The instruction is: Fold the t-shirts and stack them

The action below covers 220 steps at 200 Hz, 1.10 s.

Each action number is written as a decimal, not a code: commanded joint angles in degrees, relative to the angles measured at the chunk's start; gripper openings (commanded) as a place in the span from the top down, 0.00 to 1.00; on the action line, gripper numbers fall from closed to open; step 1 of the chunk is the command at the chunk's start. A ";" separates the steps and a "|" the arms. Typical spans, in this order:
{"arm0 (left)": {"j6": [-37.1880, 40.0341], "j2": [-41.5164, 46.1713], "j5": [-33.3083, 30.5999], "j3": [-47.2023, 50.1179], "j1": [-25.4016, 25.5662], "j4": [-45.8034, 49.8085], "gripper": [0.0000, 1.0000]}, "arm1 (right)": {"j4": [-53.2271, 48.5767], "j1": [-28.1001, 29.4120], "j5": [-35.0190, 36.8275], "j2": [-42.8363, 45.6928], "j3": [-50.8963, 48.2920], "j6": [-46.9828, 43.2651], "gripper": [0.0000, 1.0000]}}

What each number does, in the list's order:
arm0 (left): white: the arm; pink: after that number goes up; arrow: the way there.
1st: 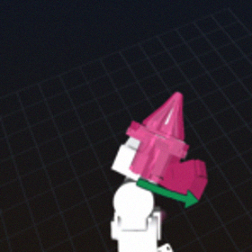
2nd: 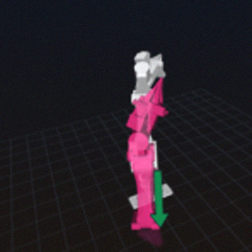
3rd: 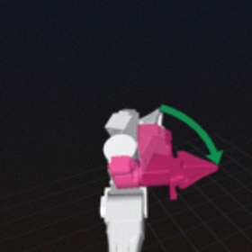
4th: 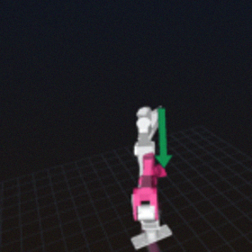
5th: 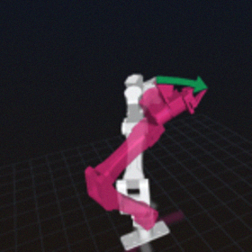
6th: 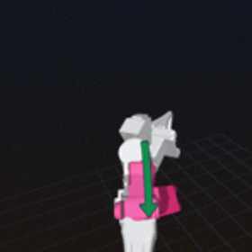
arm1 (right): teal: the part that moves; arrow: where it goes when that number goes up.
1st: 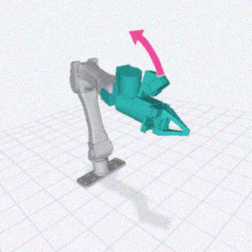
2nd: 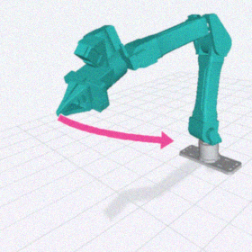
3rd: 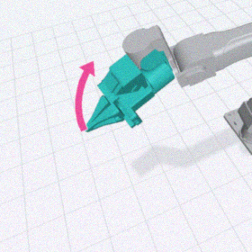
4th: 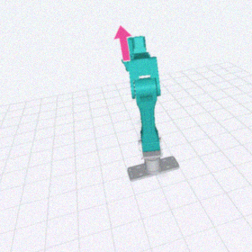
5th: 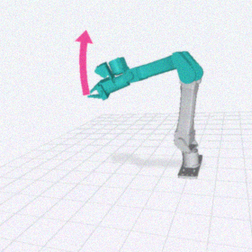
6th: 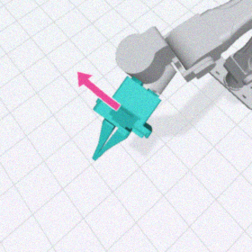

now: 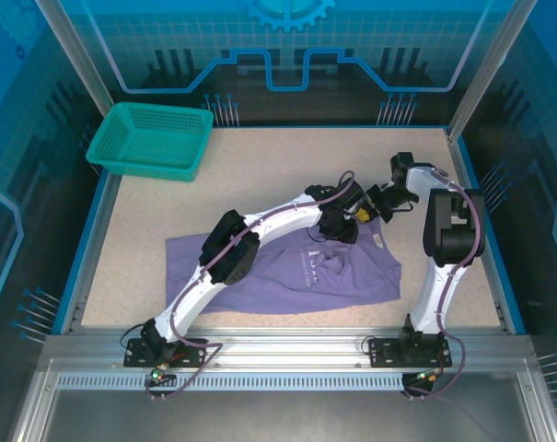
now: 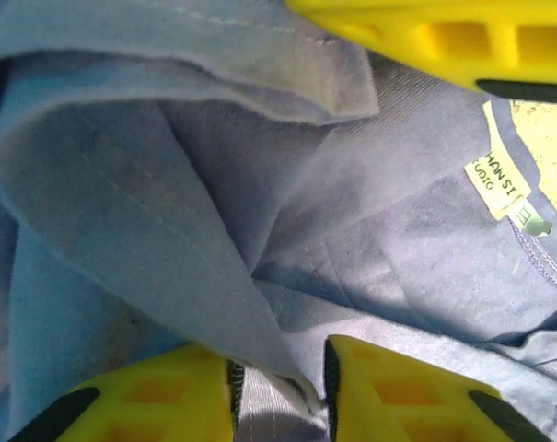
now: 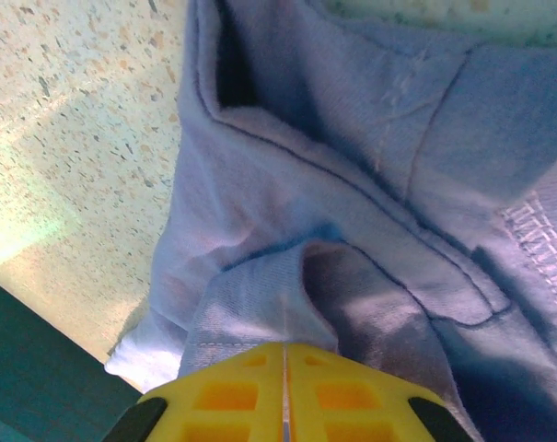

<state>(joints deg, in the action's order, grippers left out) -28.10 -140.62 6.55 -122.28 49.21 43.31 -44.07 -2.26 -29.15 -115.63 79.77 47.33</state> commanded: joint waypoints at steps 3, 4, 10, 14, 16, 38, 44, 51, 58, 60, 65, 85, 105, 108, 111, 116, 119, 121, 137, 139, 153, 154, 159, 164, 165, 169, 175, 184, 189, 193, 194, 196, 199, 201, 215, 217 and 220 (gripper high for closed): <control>0.40 -1.59 -1.62 -2.17 0.69 1.99 0.80 | -1.48 0.23 -0.60 -1.10 1.49 -1.04 0.96; 0.36 -1.55 -1.58 -2.13 0.70 1.97 0.80 | -1.46 0.23 -0.58 -1.09 1.51 -1.02 0.96; 0.56 -1.39 -1.69 -2.13 0.71 1.95 0.83 | -1.45 0.28 -0.56 -1.15 1.47 -1.18 0.97; 0.61 -1.34 -1.86 -2.15 0.71 1.95 0.85 | -1.45 0.27 -0.45 -1.17 1.43 -1.19 0.98; 0.66 -1.29 -1.88 -2.15 0.78 1.95 0.86 | -1.45 0.27 -0.47 -1.15 1.42 -1.23 0.98; 1.35 -0.12 -2.58 -1.68 0.80 1.80 0.93 | -1.54 0.24 -0.30 -0.89 1.35 -1.37 1.00; 1.61 0.34 -2.82 -1.37 0.80 1.65 0.95 | -1.58 0.25 -0.32 -0.65 1.37 -1.56 0.99; 1.96 0.98 -3.30 -0.95 0.80 1.59 0.96 | -1.86 0.16 -0.17 -0.26 1.51 -1.76 0.98; 2.36 1.83 -3.76 -0.28 0.81 1.30 0.97 | -2.14 0.07 0.12 0.16 1.60 -2.04 0.95; 2.48 2.14 -3.85 -0.12 0.80 1.15 0.97 | -2.26 0.00 0.20 0.39 1.59 -2.15 0.94; 2.85 2.82 -4.11 0.50 0.79 0.79 0.97 | -2.40 -0.23 0.44 0.88 1.61 -2.44 0.91; 4.36 5.60 -5.03 3.12 0.76 -0.88 0.98 | -2.68 -1.20 0.97 2.72 1.04 -3.88 0.75; 5.62 7.17 -5.40 4.45 0.63 -1.65 0.98 | -3.18 -2.26 1.56 3.86 0.50 -5.79 0.67; 5.78 7.32 -5.34 4.52 0.62 -1.63 0.98 | -3.21 -2.35 1.53 3.93 0.40 -5.96 0.67; 5.89 7.33 -5.32 4.52 0.56 -1.60 0.98 | -3.17 -2.43 1.47 3.94 0.29 -6.16 0.67; 5.98 7.37 -5.24 4.51 0.54 -1.56 0.98 | -3.11 -2.44 1.31 3.87 0.15 -6.41 0.67; 6.10 7.26 -5.15 4.44 0.56 -1.56 0.98 | -2.98 -2.48 1.22 3.86 0.05 -6.58 0.67; 6.18 7.32 -5.08 4.44 0.54 -1.56 0.98 | -2.91 -2.46 1.20 3.89 0.00 -6.62 0.67; 6.45 7.37 -4.79 4.44 0.45 -1.47 0.99 | -2.43 -2.35 1.28 3.39 -0.48 -7.02 0.66; 6.47 7.42 -4.74 4.47 0.40 -1.43 0.99 | -2.36 -2.34 1.28 3.24 -0.55 -7.00 0.66; 6.64 7.54 -4.70 4.47 0.23 -1.34 0.99 | -1.91 -2.10 0.99 2.55 -0.75 -6.99 0.66; 6.69 7.55 -4.70 4.49 0.21 -1.41 0.99 | -1.90 -2.12 0.96 2.45 -0.75 -7.08 0.66; 6.72 7.65 -4.61 4.51 0.10 -1.50 0.99 | -1.89 -1.93 0.77 2.07 -0.63 -7.08 0.65; 6.72 7.77 -4.60 4.67 -0.06 -1.47 0.99 | -1.89 -1.70 0.67 1.70 -0.51 -7.24 0.65; 6.77 7.75 -4.56 4.72 -0.07 -1.47 0.99 | -1.89 -1.70 0.67 1.62 -0.50 -7.25 0.65; 6.70 7.84 -4.53 4.82 -0.16 -1.47 0.99 | -1.97 -1.55 0.68 1.33 -0.33 -7.34 0.65; 6.66 7.91 -4.45 4.85 -0.25 -1.55 0.99 | -1.94 -1.22 0.67 1.00 -0.23 -7.43 0.65; 6.68 8.02 -4.28 5.05 -0.34 -1.58 0.99 | -1.68 -0.80 0.67 0.63 -0.27 -7.43 0.65; 6.70 8.06 -4.18 5.18 -0.34 -1.52 0.99 | -1.55 -0.65 0.67 0.37 -0.23 -7.36 0.65; 6.76 8.05 -4.17 5.15 -0.34 -1.56 0.99 | -1.51 -0.46 0.71 0.26 -0.23 -7.34 0.65; 6.79 8.07 -4.17 5.13 -0.34 -1.56 0.99 | -1.48 -0.46 0.74 0.25 -0.23 -7.34 0.65; 6.82 8.10 -4.17 5.17 -0.34 -1.56 0.99 | -1.39 -0.42 0.69 0.13 -0.23 -7.30 0.65; 6.83 8.13 -4.17 5.20 -0.39 -1.61 0.99 | -1.30 -0.30 0.68 0.06 -0.23 -7.27 0.65; 6.83 8.11 -4.17 5.21 -0.35 -1.62 0.99 | -1.28 -0.25 0.67 -0.05 -0.23 -7.26 0.65; 7.04 8.23 -4.24 5.29 -0.43 -1.53 0.99 | -1.10 0.06 0.65 -0.54 -0.09 -7.25 0.65; 7.06 8.25 -4.26 5.27 -0.43 -1.53 0.99 | -1.10 0.11 0.60 -0.66 -0.06 -7.25 0.65; 7.09 8.25 -4.32 5.34 -0.38 -1.55 0.99 | -1.16 0.15 0.58 -0.81 -0.01 -7.25 0.65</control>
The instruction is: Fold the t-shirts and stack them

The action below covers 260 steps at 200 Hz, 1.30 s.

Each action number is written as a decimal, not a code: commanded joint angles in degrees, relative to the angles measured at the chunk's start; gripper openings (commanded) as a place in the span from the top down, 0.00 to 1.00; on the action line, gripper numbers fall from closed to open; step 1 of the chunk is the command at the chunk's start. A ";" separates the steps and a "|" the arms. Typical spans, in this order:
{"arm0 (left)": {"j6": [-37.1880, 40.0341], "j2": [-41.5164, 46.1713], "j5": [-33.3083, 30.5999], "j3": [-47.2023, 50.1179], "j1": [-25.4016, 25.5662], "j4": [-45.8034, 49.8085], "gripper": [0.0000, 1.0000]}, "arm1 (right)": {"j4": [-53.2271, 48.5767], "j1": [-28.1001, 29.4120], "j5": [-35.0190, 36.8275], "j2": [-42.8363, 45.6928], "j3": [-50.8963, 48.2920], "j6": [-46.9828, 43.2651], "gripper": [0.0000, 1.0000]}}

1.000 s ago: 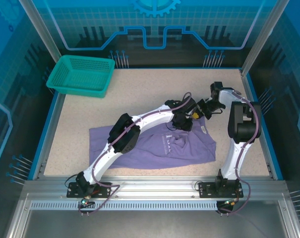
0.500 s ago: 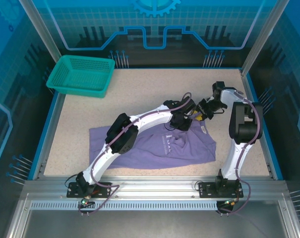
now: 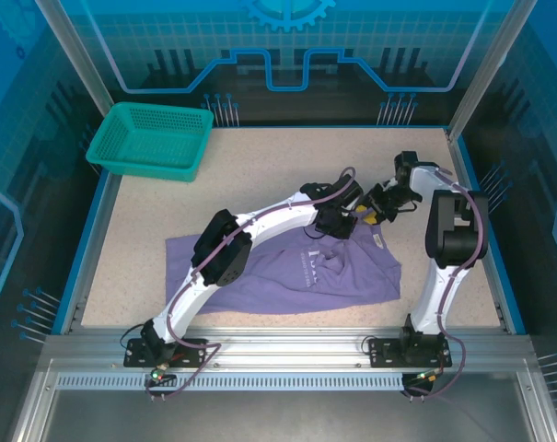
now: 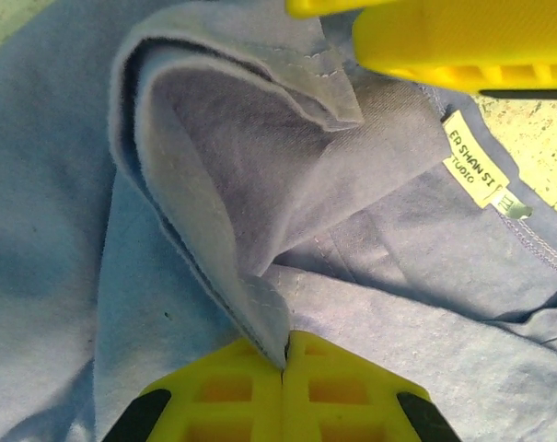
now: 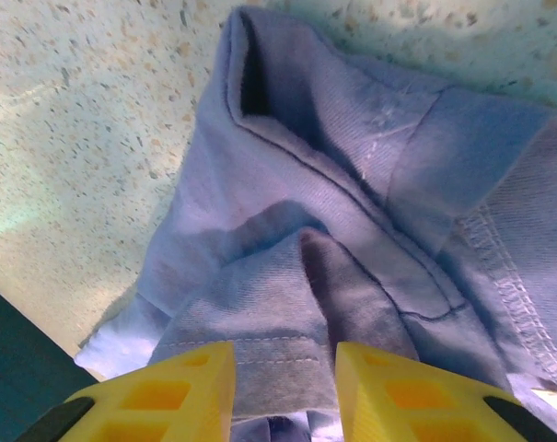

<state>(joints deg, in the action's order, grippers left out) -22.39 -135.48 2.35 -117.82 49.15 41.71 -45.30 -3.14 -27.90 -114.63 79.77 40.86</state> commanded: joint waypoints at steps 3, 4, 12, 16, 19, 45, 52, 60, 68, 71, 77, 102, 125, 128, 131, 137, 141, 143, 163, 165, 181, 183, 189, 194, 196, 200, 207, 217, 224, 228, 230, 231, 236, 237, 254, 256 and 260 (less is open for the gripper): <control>1.34 3.08 -0.19 0.84 -0.32 0.04 0.99 | 0.12 1.14 -0.66 -1.95 0.03 -0.78 0.65; 1.32 3.10 -0.17 0.84 -0.30 0.04 0.99 | 0.08 1.13 -0.66 -2.02 0.08 -0.78 0.65; 1.32 3.14 -0.15 0.84 -0.37 0.08 0.99 | 0.15 1.26 -0.69 -2.22 0.19 -0.79 0.65; 1.37 3.17 -0.15 0.86 -0.37 0.05 0.99 | 0.21 1.25 -0.72 -2.37 0.21 -0.78 0.66; 1.31 3.16 -0.15 0.91 -0.33 0.04 0.99 | 0.28 1.26 -0.67 -2.36 0.19 -0.78 0.66; 1.47 3.26 -0.38 1.11 -0.34 0.03 0.99 | 0.19 1.38 -0.53 -2.88 0.43 -0.99 0.68; 1.42 3.27 -0.37 1.22 -0.29 0.03 1.00 | 0.26 1.42 -0.57 -3.02 0.32 -1.05 0.69; 1.41 3.27 -0.50 1.23 -0.37 0.07 0.99 | 0.43 1.52 -0.49 -2.92 0.11 -1.00 0.69; 1.46 3.25 -0.48 1.20 -0.36 0.03 1.00 | 0.71 1.51 -0.65 -2.98 -0.21 -0.96 0.72; 1.40 3.32 -0.50 1.19 -0.36 0.03 0.99 | 0.81 1.48 -0.78 -3.01 -0.22 -0.89 0.73; 1.56 3.32 -0.49 1.31 -0.37 -0.01 0.99 | 1.11 1.48 -1.01 -2.97 -0.44 -0.77 0.74; 1.64 3.44 -0.59 1.43 -0.33 0.10 0.99 | 2.22 1.51 -2.07 -2.98 -1.01 -0.20 0.85; 2.43 3.64 -0.90 1.31 -0.37 0.53 0.99 | 2.27 1.52 -2.46 -2.18 -0.80 0.05 0.93; 2.63 3.73 -1.06 1.36 -0.37 0.69 0.99 | 2.19 1.47 -2.50 -2.09 -0.76 0.13 0.94; 2.77 3.87 -1.14 1.41 -0.37 0.80 1.00 | 2.15 1.50 -2.60 -1.99 -0.63 0.12 0.94; 3.04 4.06 -1.29 1.49 -0.54 1.04 1.00 | 1.93 1.52 -2.75 -1.56 -0.47 0.16 0.95; 3.31 4.23 -1.17 1.74 -0.60 1.15 1.00 | 1.71 1.51 -2.85 -1.36 -0.41 0.18 0.96; 3.38 4.36 -1.09 1.83 -0.69 1.17 1.00 | 1.64 1.48 -2.88 -1.25 -0.34 0.16 0.97; 4.47 6.37 -0.22 4.32 -1.33 0.63 1.00 | 0.54 1.31 -3.59 -0.04 -0.05 0.35 1.00; 4.71 6.63 -0.06 4.59 -1.40 0.51 1.00 | 0.47 1.29 -3.70 0.05 -0.05 0.36 1.00; 7.04 8.07 1.55 5.90 -1.77 0.60 1.00 | -0.60 1.29 -4.48 0.99 -0.14 0.28 1.00; 7.39 8.22 1.59 5.99 -1.77 0.68 1.00 | -0.80 1.29 -4.52 1.16 -0.09 0.23 1.00; 8.58 8.70 1.75 6.15 -1.83 1.12 1.00 | -1.47 1.29 -4.66 1.57 -0.10 0.07 1.00; 9.53 9.07 1.70 6.36 -1.86 1.42 1.00 | -1.92 1.24 -4.75 2.02 -0.18 0.02 1.00; 9.91 9.18 1.76 6.53 -1.86 1.55 1.00 | -2.12 1.21 -4.85 2.21 -0.21 0.01 1.00; 10.78 9.42 1.93 6.69 -1.94 1.73 1.00 | -2.43 1.14 -5.08 2.60 -0.35 -0.07 1.00; 12.07 9.98 2.31 6.99 -1.99 2.05 1.00 | -2.87 1.06 -5.51 3.21 -0.64 -0.11 1.00; 13.79 10.55 3.06 7.28 -2.19 2.63 0.99 | -3.68 0.87 -6.04 4.28 -1.17 -0.09 1.00; 14.92 10.89 3.78 7.34 -2.29 3.16 0.99 | -4.35 0.72 -6.58 4.89 -1.48 -0.31 1.00; 15.53 11.07 4.15 7.42 -2.34 3.55 0.99 | -4.96 0.62 -6.79 5.27 -1.73 -0.57 1.00; 15.86 11.15 4.40 7.43 -2.38 3.72 0.99 | -5.26 0.60 -6.83 5.48 -1.81 -0.71 1.00; 15.96 11.13 4.49 7.43 -2.38 3.81 0.99 | -5.34 0.59 -6.91 5.61 -1.85 -0.79 1.00; 16.79 11.41 4.81 7.54 -2.39 4.29 0.98 | -5.96 0.55 -6.99 6.15 -2.21 -1.15 1.00; 16.96 11.48 4.83 7.57 -2.39 4.40 0.98 | -6.04 0.52 -7.03 6.33 -2.32 -1.23 1.00; 19.13 12.96 5.59 9.47 -2.28 4.49 0.98 | -8.42 0.33 -7.12 8.50 -3.90 -2.89 1.00; 19.40 13.22 5.63 9.87 -2.30 4.40 0.98 | -8.65 0.35 -7.27 8.75 -4.09 -3.07 1.00; 19.80 13.58 5.80 10.60 -2.30 4.22 0.98 | -9.09 0.25 -7.38 9.38 -4.65 -3.41 1.00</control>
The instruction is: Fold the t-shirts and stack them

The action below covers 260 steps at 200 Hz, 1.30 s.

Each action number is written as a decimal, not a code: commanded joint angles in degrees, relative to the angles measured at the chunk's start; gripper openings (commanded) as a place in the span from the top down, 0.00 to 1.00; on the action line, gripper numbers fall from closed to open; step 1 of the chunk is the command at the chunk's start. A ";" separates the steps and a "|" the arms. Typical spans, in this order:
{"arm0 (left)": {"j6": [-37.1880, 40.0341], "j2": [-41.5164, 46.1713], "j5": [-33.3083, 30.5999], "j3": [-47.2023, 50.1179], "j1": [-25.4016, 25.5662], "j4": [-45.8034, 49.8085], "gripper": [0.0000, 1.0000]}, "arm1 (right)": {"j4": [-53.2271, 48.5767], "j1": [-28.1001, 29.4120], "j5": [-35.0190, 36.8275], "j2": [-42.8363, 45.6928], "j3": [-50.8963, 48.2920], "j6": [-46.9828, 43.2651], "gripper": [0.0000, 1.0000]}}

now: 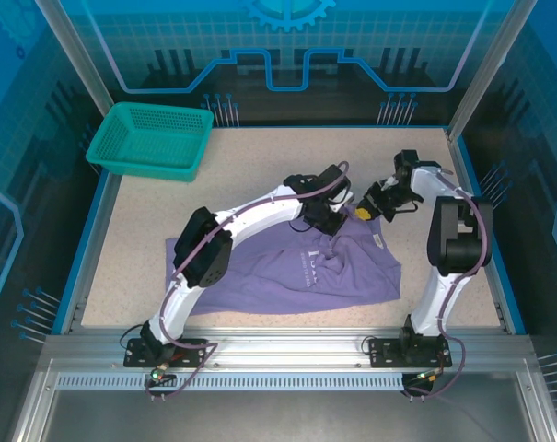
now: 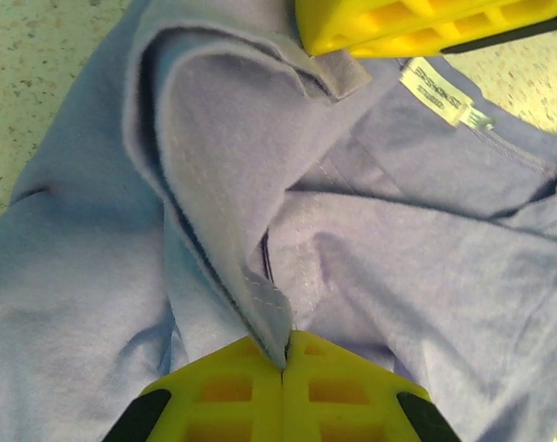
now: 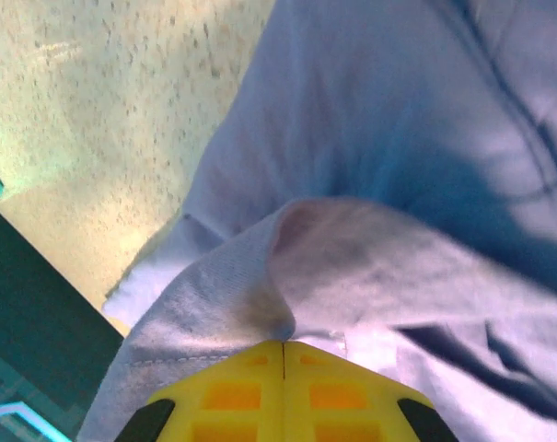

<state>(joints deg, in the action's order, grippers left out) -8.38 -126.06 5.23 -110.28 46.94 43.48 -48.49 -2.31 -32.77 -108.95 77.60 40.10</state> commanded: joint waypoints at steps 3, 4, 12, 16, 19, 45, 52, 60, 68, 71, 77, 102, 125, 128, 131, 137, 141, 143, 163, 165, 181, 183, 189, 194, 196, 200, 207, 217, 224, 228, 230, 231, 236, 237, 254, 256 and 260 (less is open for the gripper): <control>6.01 4.42 3.01 3.59 -0.05 2.34 0.98 | -6.19 -0.64 -2.62 4.15 -2.93 -2.92 1.00; 6.10 4.55 3.02 3.76 -0.07 2.32 0.98 | -6.36 -0.66 -2.63 4.30 -3.05 -3.01 1.00; 6.60 5.30 3.19 5.25 -0.09 2.08 0.98 | -7.17 -0.81 -2.69 5.49 -4.31 -3.62 1.00; 6.74 5.70 3.39 5.97 -0.05 1.97 0.98 | -7.72 -0.92 -2.69 6.29 -5.16 -4.06 1.00; 6.79 5.92 3.58 6.45 -0.02 1.88 0.98 | -8.02 -0.94 -2.48 6.82 -5.71 -4.37 1.00; 8.36 8.26 3.67 10.14 1.28 1.90 0.99 | -10.41 -1.87 -1.95 10.40 -9.92 -6.83 1.00; 8.49 8.82 3.67 10.97 1.72 1.70 0.99 | -10.95 -2.23 -1.80 11.08 -10.86 -7.56 1.00; 8.55 9.37 3.86 11.59 2.01 1.66 0.98 | -11.64 -2.59 -1.60 11.59 -11.76 -8.36 1.00; 8.71 9.72 3.82 11.99 2.34 1.61 0.96 | -12.12 -2.70 -1.55 11.99 -12.61 -9.09 1.00; 8.82 9.77 3.75 12.14 2.49 1.65 0.95 | -12.38 -2.76 -1.59 12.12 -12.91 -9.39 1.00; 9.03 9.93 3.62 12.27 2.69 1.77 0.95 | -12.65 -2.87 -1.46 12.43 -13.51 -9.82 1.00; 10.37 10.21 1.68 12.77 3.56 2.34 0.95 | -13.68 -3.14 -0.53 13.26 -16.08 -11.35 1.00; 12.07 10.95 -1.39 13.13 4.88 2.75 0.94 | -15.65 -3.82 1.64 13.67 -17.27 -13.72 1.00; 12.34 11.12 -1.93 13.28 5.10 2.75 0.94 | -15.85 -4.06 1.93 13.74 -17.45 -14.05 1.00; 12.68 11.22 -2.58 13.50 5.36 2.76 0.94 | -16.07 -4.29 2.22 13.76 -17.65 -14.33 1.00; 13.16 11.33 -3.78 13.81 5.88 2.66 0.94 | -16.43 -4.68 2.51 13.76 -18.02 -14.84 1.00; 13.43 11.44 -4.50 14.06 6.25 2.61 0.93 | -16.63 -4.94 2.48 13.80 -18.37 -15.22 1.00; 13.64 11.45 -4.83 14.24 6.30 2.58 0.93 | -16.68 -5.09 2.46 13.77 -18.59 -15.33 1.00; 14.33 11.36 -7.79 16.32 7.42 1.90 0.93 | -17.46 -5.58 2.78 13.42 -20.30 -16.96 1.00; 14.35 11.30 -8.33 16.54 7.52 1.87 0.93 | -17.50 -5.60 2.80 13.37 -20.43 -17.11 1.00; 14.95 11.09 -11.42 18.33 8.55 1.50 0.89 | -17.44 -5.60 3.34 13.31 -22.01 -17.60 1.00; 15.01 11.10 -11.64 18.54 8.64 1.45 0.89 | -17.39 -5.60 3.49 13.32 -22.26 -17.60 1.00; 15.14 11.10 -12.00 19.07 8.93 1.35 0.89 | -17.18 -5.73 3.84 13.41 -22.85 -17.45 1.00; 15.23 11.18 -12.26 19.49 9.15 1.18 0.89 | -16.87 -5.67 4.00 13.52 -23.45 -17.34 1.00; 15.24 11.23 -12.31 19.64 9.25 1.15 0.89 | -16.76 -5.66 3.98 13.55 -23.70 -17.36 1.00; 15.24 11.32 -12.59 20.01 9.37 0.95 0.89 | -16.52 -5.65 3.95 13.54 -24.10 -17.26 1.00; 15.30 11.42 -12.93 20.46 9.55 0.77 0.88 | -16.21 -5.66 4.16 13.42 -24.70 -17.17 1.00; 15.24 11.51 -13.69 21.08 9.79 0.56 0.81 | -15.70 -5.73 4.71 13.17 -25.40 -16.93 1.00; 15.17 11.58 -13.89 21.38 9.84 0.55 0.75 | -15.34 -5.74 5.16 13.15 -25.85 -16.45 1.00; 15.15 11.62 -14.10 21.57 9.82 0.55 0.72 | -15.12 -5.84 5.48 13.15 -26.07 -16.18 1.00; 15.15 11.67 -14.22 21.70 9.83 0.55 0.69 | -15.00 -5.86 5.58 13.15 -26.16 -16.08 0.99; 15.15 11.65 -14.30 21.74 9.84 0.59 0.68 | -14.94 -5.86 5.64 13.15 -26.22 -16.00 0.98; 15.15 11.83 -14.62 22.00 9.83 0.55 0.61 | -14.74 -5.92 5.83 13.20 -26.33 -15.63 0.90; 15.15 11.86 -14.72 22.11 9.79 0.59 0.60 | -14.68 -5.94 5.85 13.22 -26.35 -15.52 0.87; 15.02 13.28 -16.86 23.19 9.54 0.06 0.51 | -14.41 -6.60 6.84 14.55 -25.73 -13.78 0.63; 14.88 13.56 -17.24 23.29 9.46 0.01 0.50 | -14.37 -6.69 6.91 14.84 -25.55 -13.50 0.62; 14.47 14.10 -17.80 23.58 9.17 -0.14 0.47 | -14.23 -6.89 7.11 15.47 -25.15 -12.98 0.60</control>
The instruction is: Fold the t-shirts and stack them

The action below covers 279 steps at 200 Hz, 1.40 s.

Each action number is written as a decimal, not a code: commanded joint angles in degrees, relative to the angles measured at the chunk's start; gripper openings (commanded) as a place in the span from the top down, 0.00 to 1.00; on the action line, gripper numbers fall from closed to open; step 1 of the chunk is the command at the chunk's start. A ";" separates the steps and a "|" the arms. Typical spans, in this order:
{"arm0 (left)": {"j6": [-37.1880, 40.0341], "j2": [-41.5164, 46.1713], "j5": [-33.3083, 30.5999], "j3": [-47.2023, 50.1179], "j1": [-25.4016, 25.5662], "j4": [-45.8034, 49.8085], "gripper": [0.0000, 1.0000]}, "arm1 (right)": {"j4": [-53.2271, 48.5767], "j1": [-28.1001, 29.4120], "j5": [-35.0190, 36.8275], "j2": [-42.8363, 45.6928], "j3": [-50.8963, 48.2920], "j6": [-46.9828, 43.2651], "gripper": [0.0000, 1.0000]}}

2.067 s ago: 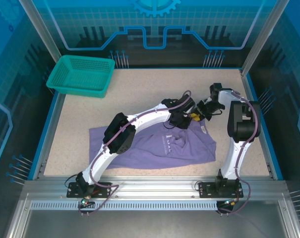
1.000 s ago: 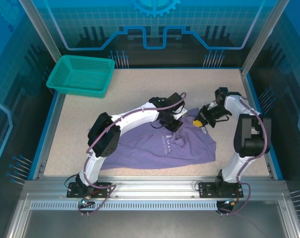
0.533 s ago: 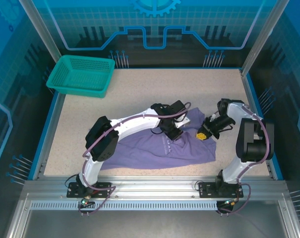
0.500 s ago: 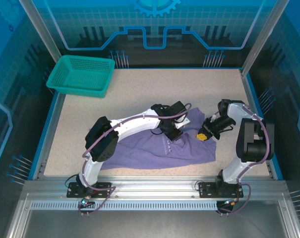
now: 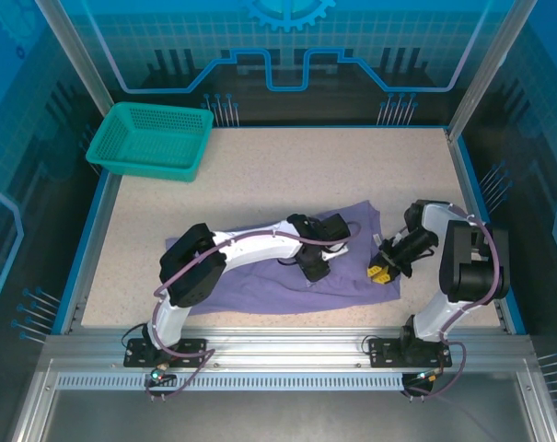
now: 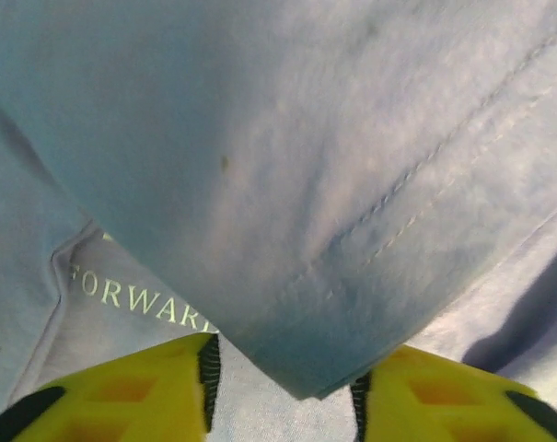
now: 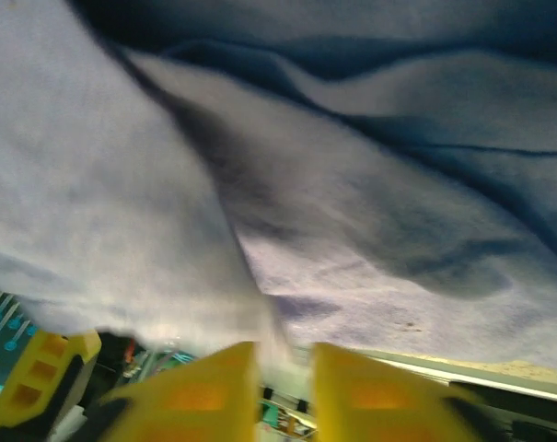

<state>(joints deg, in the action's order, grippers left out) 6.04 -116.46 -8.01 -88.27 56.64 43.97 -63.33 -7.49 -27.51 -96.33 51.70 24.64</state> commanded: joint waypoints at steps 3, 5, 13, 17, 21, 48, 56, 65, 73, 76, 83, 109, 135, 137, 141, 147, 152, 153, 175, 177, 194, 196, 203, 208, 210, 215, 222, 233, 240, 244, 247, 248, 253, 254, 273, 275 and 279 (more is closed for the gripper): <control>-0.43 4.89 -4.83 1.70 -0.83 -0.71 0.46 | 0.70 -1.92 1.82 3.42 1.03 2.93 0.58; -0.71 5.25 -4.89 1.76 -1.09 -0.72 0.46 | 0.78 -2.03 1.77 3.69 1.21 3.12 0.57; -2.51 6.88 -5.00 2.25 -2.91 -1.05 0.45 | 0.91 -2.48 2.06 5.07 2.19 4.10 0.53; -3.66 7.83 -4.79 2.66 -3.94 -1.23 0.45 | 0.78 -2.73 2.52 5.62 2.85 4.52 0.52; -4.89 8.87 -4.40 3.17 -5.12 -1.67 0.44 | 0.61 -2.91 2.97 6.08 3.52 5.00 0.51; -12.00 18.61 -2.61 10.36 -12.92 -7.16 0.42 | 2.94 -3.65 5.83 8.27 8.03 8.99 0.50; -13.24 21.78 -3.37 13.20 -14.45 -9.15 0.42 | 4.49 -3.44 5.58 7.70 9.69 10.23 0.51; -14.83 25.15 -4.65 16.46 -16.42 -11.26 0.41 | 6.26 -2.81 4.58 6.34 11.90 11.50 0.53; -17.11 27.60 -5.32 19.11 -18.56 -12.57 0.41 | 7.29 -1.64 4.18 4.23 14.64 11.89 0.55; -18.13 28.25 -5.09 20.05 -19.71 -12.81 0.41 | 7.41 -1.05 4.35 3.28 15.81 11.92 0.56; -20.56 29.44 -4.03 21.89 -22.47 -13.11 0.43 | 7.21 0.61 5.25 0.93 18.86 11.79 0.57; -26.92 30.23 3.17 26.22 -33.18 -13.22 0.61 | 7.28 6.19 7.87 -7.13 28.36 11.29 0.68; -33.75 27.15 13.04 28.87 -42.08 -13.55 0.72 | 7.41 9.46 9.02 -15.92 35.77 11.57 0.77; -34.39 26.83 13.75 29.10 -42.65 -13.73 0.73 | 7.43 9.65 9.09 -16.52 36.26 11.59 0.77; -35.53 26.22 14.77 29.85 -43.66 -14.02 0.74 | 7.46 10.03 9.26 -17.82 37.38 11.49 0.78; -36.97 25.35 15.88 30.75 -45.08 -14.46 0.75 | 7.29 10.48 9.80 -19.78 39.12 11.32 0.79; -37.93 24.65 16.08 31.31 -46.02 -14.45 0.77 | 6.95 10.83 10.53 -21.34 40.54 11.22 0.80; -38.11 24.46 16.05 31.40 -46.15 -14.36 0.77 | 6.88 10.87 10.71 -21.61 40.82 11.22 0.80; -42.78 23.13 12.57 33.82 -50.27 -12.73 0.80 | 6.07 11.35 12.84 -27.54 45.46 11.52 0.80; -43.33 23.10 12.36 34.09 -50.65 -12.69 0.79 | 5.99 11.29 12.94 -28.00 45.82 11.55 0.80; -46.74 22.50 11.77 36.89 -54.13 -12.61 0.78 | 5.09 11.23 15.26 -31.45 48.47 12.04 0.80; -46.98 22.38 11.61 37.10 -54.45 -12.55 0.78 | 5.00 11.19 15.46 -31.81 48.77 12.17 0.80; -47.77 21.89 11.16 37.82 -55.44 -12.41 0.78 | 5.04 11.04 16.04 -32.93 49.46 12.50 0.79; -47.87 21.58 10.97 38.10 -55.95 -12.53 0.78 | 5.14 10.87 16.18 -33.69 49.92 12.89 0.79; -47.79 21.44 10.93 38.22 -56.05 -12.62 0.78 | 5.21 10.71 16.17 -33.91 50.15 13.02 0.79; -47.66 21.14 10.72 38.38 -56.28 -12.88 0.77 | 5.23 10.53 16.10 -34.68 50.57 13.37 0.79; -47.24 20.64 10.06 38.18 -56.42 -12.79 0.77 | 5.48 10.41 16.08 -35.52 51.23 13.89 0.79; -46.54 19.69 9.00 37.46 -56.38 -12.50 0.77 | 5.74 10.14 16.18 -36.64 52.52 14.82 0.78; -46.23 18.96 8.47 36.90 -56.38 -12.16 0.77 | 5.35 9.95 16.53 -38.41 53.90 15.52 0.78; -46.13 18.55 8.32 36.52 -56.47 -11.84 0.77 | 5.39 9.88 16.61 -38.99 54.69 15.65 0.78; -46.10 18.20 8.28 36.21 -56.47 -11.66 0.77 | 5.42 9.84 16.53 -39.32 55.39 15.79 0.78; -46.07 18.11 8.28 36.13 -56.47 -11.60 0.77 | 5.41 9.81 16.53 -39.43 55.59 15.88 0.78; -45.86 17.60 8.36 35.66 -56.47 -11.45 0.76 | 5.43 9.67 16.31 -40.22 56.91 16.23 0.78; -45.81 17.55 8.40 35.60 -56.47 -11.45 0.76 | 5.42 9.63 16.28 -40.41 57.23 16.27 0.78; -45.21 16.55 8.17 34.32 -56.48 -10.72 0.73 | 4.08 9.04 15.68 -43.58 63.02 18.05 0.76; -45.10 16.47 8.16 34.18 -56.47 -10.63 0.73 | 3.94 8.97 15.58 -44.00 63.73 18.29 0.76; -44.87 16.33 8.17 33.86 -56.47 -10.47 0.72 | 3.67 8.88 15.33 -44.74 65.03 18.68 0.76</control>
<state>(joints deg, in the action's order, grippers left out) -39.07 -96.79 2.83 -53.80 0.58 31.20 -59.09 2.92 -13.96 -135.13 110.91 40.10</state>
